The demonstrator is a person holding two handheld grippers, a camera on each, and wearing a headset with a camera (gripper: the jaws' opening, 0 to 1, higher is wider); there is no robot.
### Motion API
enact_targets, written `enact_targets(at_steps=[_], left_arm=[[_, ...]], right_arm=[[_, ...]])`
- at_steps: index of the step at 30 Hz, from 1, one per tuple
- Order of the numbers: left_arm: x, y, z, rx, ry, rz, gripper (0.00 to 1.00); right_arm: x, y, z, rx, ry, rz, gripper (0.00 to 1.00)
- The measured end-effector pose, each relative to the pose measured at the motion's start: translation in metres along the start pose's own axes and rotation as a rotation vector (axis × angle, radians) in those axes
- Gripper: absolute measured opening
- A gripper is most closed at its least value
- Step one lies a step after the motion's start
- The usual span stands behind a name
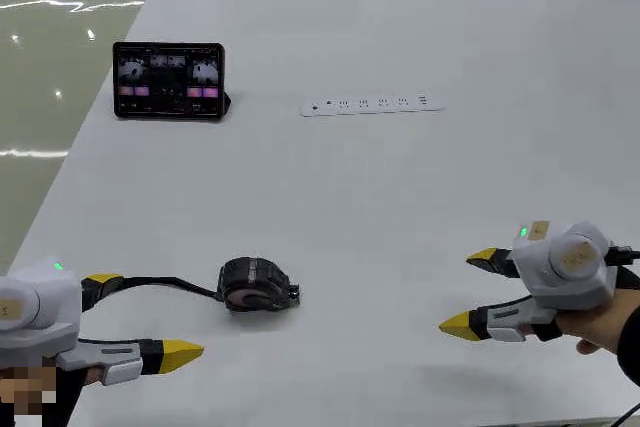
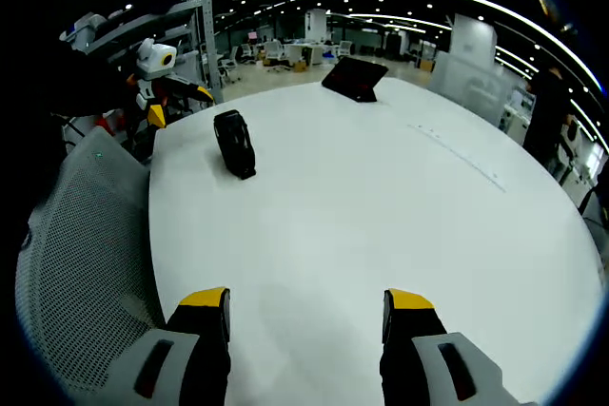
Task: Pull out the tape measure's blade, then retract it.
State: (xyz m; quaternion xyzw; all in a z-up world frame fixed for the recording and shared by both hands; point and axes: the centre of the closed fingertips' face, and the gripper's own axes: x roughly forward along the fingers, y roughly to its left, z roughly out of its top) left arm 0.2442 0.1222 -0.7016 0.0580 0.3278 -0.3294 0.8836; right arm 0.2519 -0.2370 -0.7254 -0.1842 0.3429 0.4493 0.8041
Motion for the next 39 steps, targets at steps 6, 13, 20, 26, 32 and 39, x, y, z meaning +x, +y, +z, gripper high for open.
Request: enact_targets(at_steps=[6, 13, 20, 26, 32, 39], left_arm=[[-0.001, 0.003, 0.006, 0.017, -0.014, 0.006, 0.99], [-0.002, 0.003, 0.006, 0.071, -0.008, -0.004, 0.99], [-0.001, 0.005, -0.002, 0.057, 0.018, -0.004, 0.99], [-0.002, 0.005, -0.002, 0.055, 0.026, -0.006, 0.99], [-0.002, 0.008, -0.004, 0.054, 0.034, -0.003, 0.99], [-0.003, 0.013, 0.003, 0.068, 0.009, 0.026, 0.99]], right_arm=[[-0.016, -0.005, -0.009, 0.014, -0.009, -0.032, 0.69], [-0.033, -0.01, -0.022, 0.053, -0.022, -0.055, 0.74], [-0.044, -0.015, -0.036, 0.062, -0.015, -0.076, 0.8], [-0.049, -0.021, -0.046, 0.071, 0.002, -0.087, 0.81], [-0.056, -0.026, -0.049, 0.077, 0.002, -0.095, 0.86], [-0.061, -0.021, -0.054, 0.095, 0.006, -0.08, 0.99]])
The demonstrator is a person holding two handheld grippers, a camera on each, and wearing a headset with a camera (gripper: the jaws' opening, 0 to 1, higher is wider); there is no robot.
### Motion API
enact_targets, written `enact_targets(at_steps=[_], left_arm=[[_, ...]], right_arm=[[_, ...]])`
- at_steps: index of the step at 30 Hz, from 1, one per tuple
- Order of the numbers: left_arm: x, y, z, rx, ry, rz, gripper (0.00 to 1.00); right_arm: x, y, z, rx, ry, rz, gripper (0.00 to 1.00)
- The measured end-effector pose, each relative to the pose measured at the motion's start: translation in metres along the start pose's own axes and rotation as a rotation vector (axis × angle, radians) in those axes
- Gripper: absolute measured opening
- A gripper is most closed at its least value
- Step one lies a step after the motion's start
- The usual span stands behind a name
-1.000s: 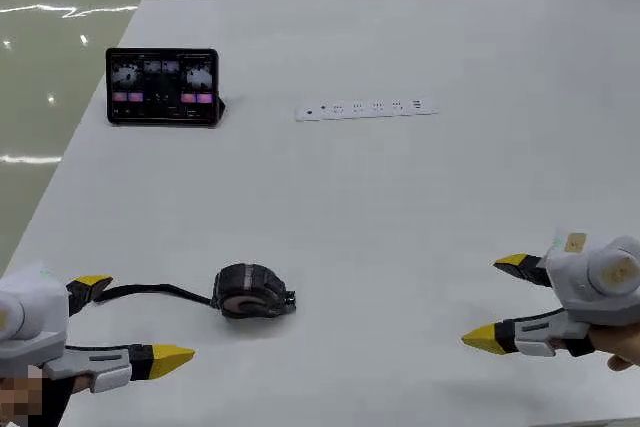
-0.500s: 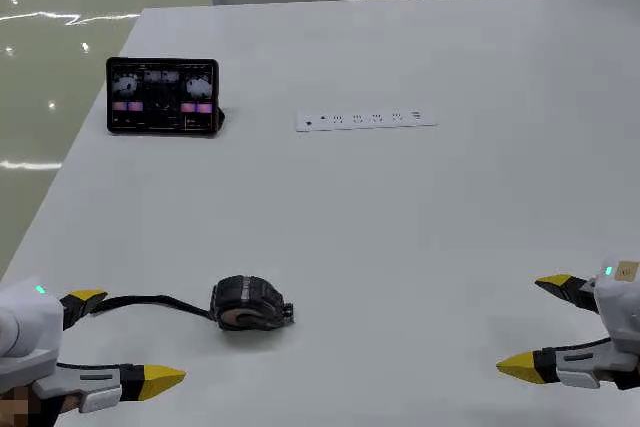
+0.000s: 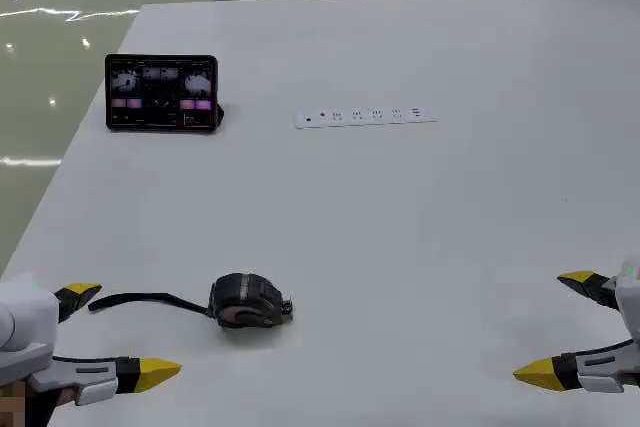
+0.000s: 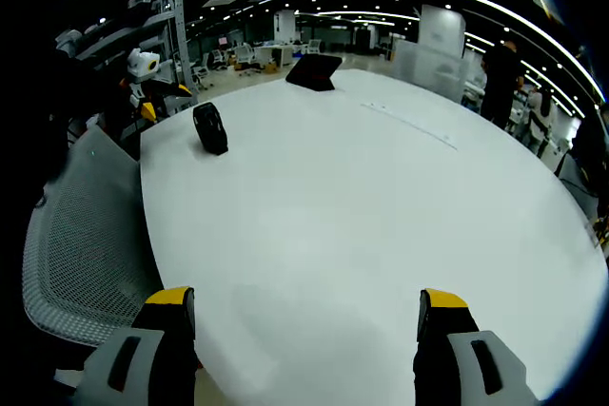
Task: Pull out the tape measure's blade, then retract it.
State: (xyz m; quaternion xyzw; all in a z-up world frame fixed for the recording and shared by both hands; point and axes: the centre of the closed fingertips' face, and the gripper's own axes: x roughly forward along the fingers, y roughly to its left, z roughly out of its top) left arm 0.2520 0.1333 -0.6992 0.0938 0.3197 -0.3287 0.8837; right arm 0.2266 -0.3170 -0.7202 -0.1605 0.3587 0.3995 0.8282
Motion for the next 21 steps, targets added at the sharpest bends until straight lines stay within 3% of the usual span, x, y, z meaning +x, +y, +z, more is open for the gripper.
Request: enact_targets(at_steps=[9, 16, 21], left_arm=[[0.001, 0.0009, -0.0056, -0.005, 0.014, -0.005, 0.99], [-0.0001, 0.0052, -0.0044, -0.003, 0.014, -0.004, 0.99], [0.0001, 0.0023, -0.0056, -0.005, 0.02, -0.024, 0.99]], right_arm=[[-0.0038, 0.004, -0.0023, 0.002, -0.023, 0.003, 0.99], [-0.0039, 0.0036, -0.0016, 0.007, -0.021, -0.006, 0.99], [-0.0028, 0.0069, -0.0046, 0.008, -0.003, 0.001, 0.99]])
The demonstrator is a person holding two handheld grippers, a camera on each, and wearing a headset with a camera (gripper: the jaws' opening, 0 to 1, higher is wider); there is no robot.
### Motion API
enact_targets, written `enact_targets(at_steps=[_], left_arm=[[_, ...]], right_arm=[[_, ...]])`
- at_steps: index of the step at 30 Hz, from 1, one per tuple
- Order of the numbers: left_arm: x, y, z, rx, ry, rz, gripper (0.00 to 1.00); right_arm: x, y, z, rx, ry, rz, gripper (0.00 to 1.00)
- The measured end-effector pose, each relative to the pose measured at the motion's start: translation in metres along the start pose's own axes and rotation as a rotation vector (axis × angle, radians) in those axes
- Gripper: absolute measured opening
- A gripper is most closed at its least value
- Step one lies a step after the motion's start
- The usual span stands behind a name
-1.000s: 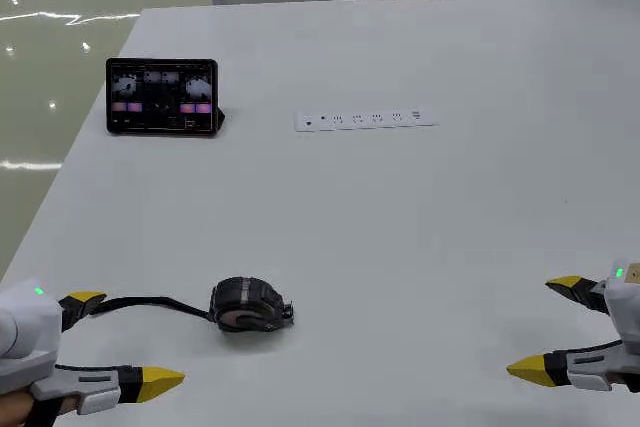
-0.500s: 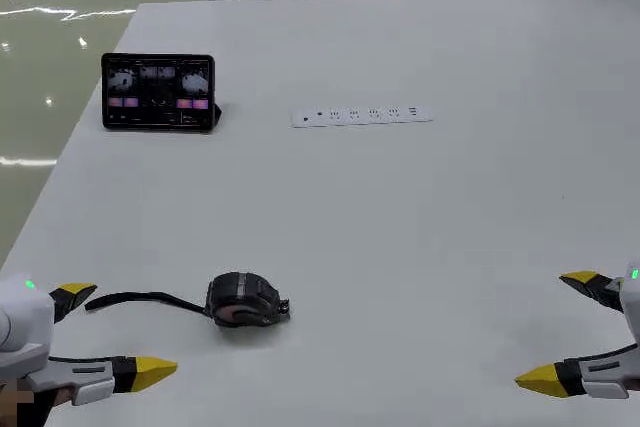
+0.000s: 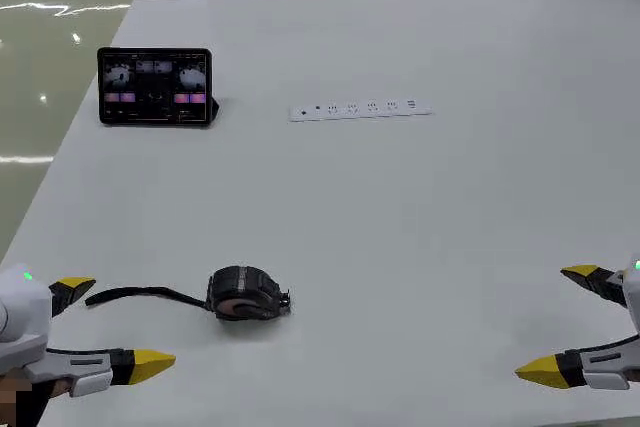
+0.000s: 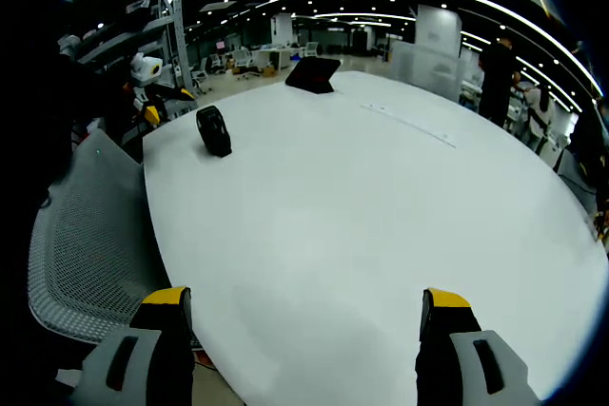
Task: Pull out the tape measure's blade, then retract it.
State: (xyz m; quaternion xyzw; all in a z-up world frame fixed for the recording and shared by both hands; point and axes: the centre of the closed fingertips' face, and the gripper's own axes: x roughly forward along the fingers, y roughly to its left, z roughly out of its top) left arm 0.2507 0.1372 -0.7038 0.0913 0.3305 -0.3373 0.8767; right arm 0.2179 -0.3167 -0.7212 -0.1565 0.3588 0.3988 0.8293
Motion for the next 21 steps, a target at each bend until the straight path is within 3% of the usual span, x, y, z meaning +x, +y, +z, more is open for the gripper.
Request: enact_targets(at_steps=[8, 21], left_arm=[[0.0007, -0.0045, -0.0037, -0.011, 0.006, -0.019, 0.99], [-0.0025, -0.004, 0.0001, -0.011, -0.004, -0.012, 0.99]], right_arm=[[0.001, 0.0041, -0.0028, 0.004, 0.0, 0.0, 0.99], [-0.0026, 0.0029, -0.0016, 0.005, -0.007, -0.011, 0.99]])
